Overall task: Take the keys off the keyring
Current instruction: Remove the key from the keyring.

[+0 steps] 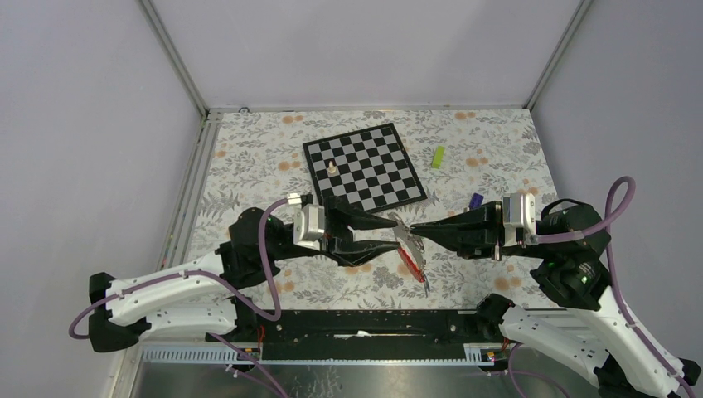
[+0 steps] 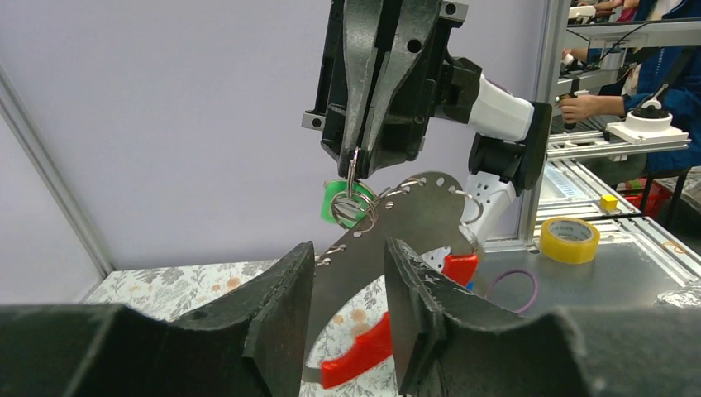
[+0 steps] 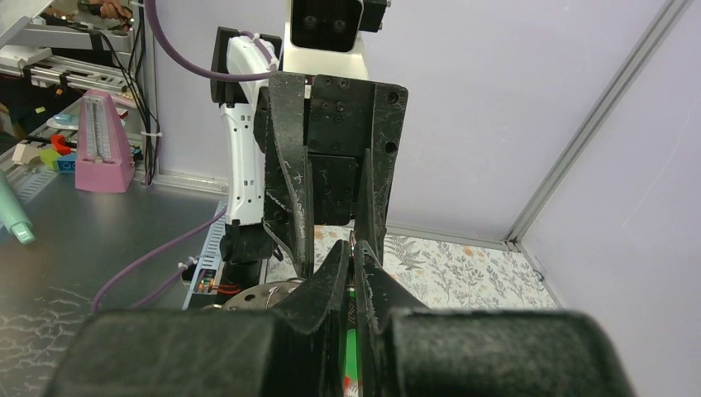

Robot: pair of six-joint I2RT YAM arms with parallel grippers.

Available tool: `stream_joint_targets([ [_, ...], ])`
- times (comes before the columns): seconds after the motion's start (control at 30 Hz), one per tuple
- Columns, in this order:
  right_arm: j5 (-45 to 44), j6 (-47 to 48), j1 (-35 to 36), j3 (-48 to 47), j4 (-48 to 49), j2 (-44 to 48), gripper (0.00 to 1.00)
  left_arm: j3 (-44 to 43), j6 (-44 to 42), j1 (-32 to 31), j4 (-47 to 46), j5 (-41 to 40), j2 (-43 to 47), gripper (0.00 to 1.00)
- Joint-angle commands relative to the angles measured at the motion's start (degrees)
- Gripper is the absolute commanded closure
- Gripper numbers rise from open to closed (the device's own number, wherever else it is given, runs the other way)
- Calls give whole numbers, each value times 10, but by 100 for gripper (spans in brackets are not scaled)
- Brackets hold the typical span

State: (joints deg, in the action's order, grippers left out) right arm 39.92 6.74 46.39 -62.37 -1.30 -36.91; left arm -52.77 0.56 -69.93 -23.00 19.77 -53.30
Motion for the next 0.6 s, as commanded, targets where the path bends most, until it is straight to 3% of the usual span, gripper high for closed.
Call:
stream_joint_targets([
  [0.0, 6, -14, 0, 4, 56, 5, 100, 0, 17, 1, -57, 28, -6, 59],
  [0.57, -5, -22, 0, 16, 69, 6, 100, -8, 35, 1, -83, 42, -29, 60],
])
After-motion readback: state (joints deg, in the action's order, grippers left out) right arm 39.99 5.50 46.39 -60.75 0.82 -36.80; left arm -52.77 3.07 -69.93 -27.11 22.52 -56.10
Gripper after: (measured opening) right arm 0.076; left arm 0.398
